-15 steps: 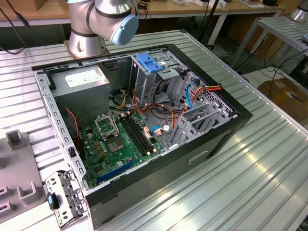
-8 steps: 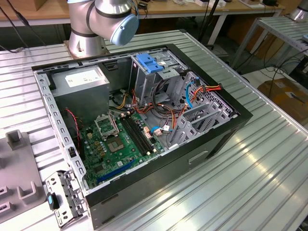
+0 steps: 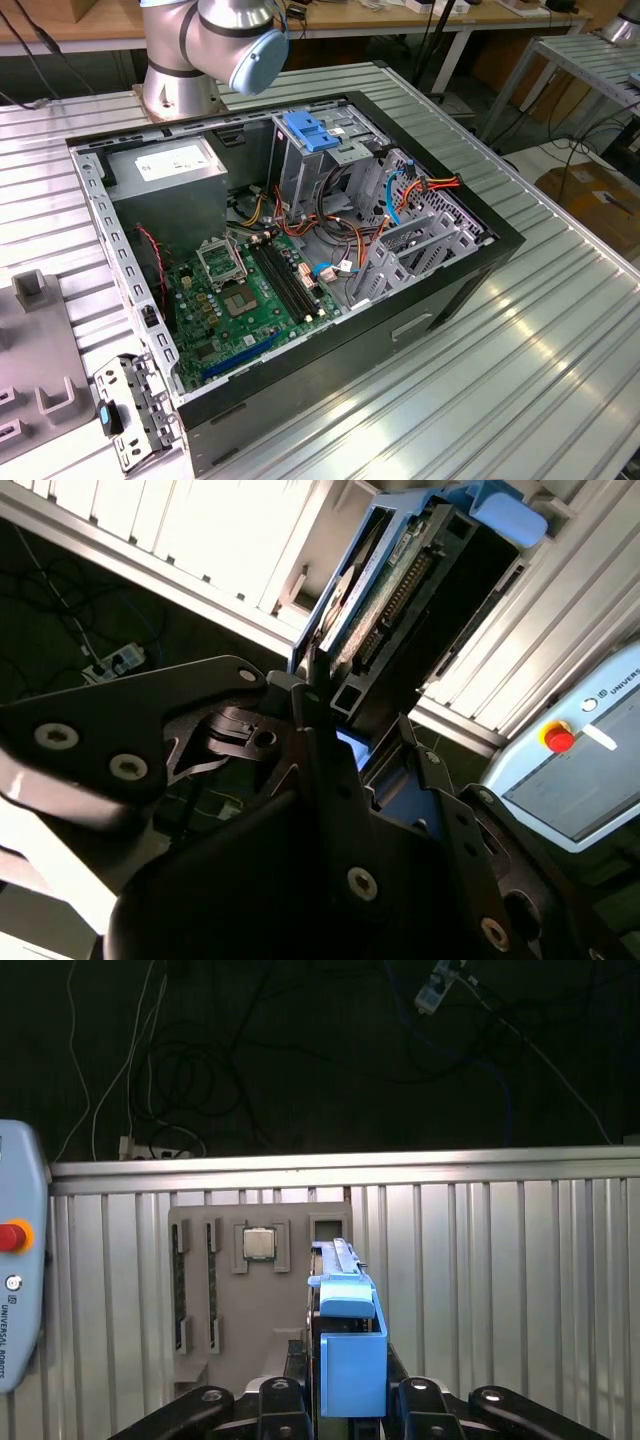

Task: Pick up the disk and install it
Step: 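Pick up the disk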

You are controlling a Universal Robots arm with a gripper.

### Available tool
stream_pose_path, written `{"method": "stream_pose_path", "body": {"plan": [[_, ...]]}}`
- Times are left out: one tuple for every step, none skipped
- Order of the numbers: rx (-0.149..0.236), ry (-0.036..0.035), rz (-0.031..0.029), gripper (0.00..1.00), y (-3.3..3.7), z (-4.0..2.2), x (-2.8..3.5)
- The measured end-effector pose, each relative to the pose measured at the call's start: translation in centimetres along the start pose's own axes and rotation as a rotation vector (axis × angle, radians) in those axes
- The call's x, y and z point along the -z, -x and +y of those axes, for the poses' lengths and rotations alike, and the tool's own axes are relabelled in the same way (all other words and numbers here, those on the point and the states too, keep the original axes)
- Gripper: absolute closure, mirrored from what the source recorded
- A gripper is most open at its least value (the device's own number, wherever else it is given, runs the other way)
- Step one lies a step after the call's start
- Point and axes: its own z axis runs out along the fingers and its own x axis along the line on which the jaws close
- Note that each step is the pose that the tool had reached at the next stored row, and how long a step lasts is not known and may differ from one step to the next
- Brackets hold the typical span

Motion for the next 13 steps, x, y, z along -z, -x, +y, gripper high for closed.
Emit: {"method": "stream_pose_path", "body": {"plan": [[0.000,-0.0001,0.0000,0.63,0.01,-0.21,-0.01],[0.000,0.0000,0.0001,0.63,0.02,-0.52,-0.02],[0.000,-0.0002,0.0002,0.63,0.03,-0.79,-0.03],[0.000,-0.0001,0.0003,0.63,0.04,-1.10,-0.04],[0.000,-0.0001,0.0005,0.63,0.05,-1.45,-0.05],[0.000,0.0000,0.0006,0.63,0.06,-1.71,-0.05],[0.000,-0.0001,0.0007,0.63,0.08,-2.08,-0.05],[0.000,0.0000,0.0007,0.63,0.09,-2.38,-0.04],[0.000,-0.0001,0.0007,0.63,0.10,-2.63,-0.04],[0.000,-0.0002,0.0007,0.63,0.11,-2.91,-0.04],[0.000,-0.0001,0.0007,0.63,0.12,-3.18,-0.04],[0.000,-0.0001,0.0007,0.63,0.12,-3.41,-0.04],[0.000,-0.0002,0.0007,0.63,0.13,-3.62,-0.04]]}}
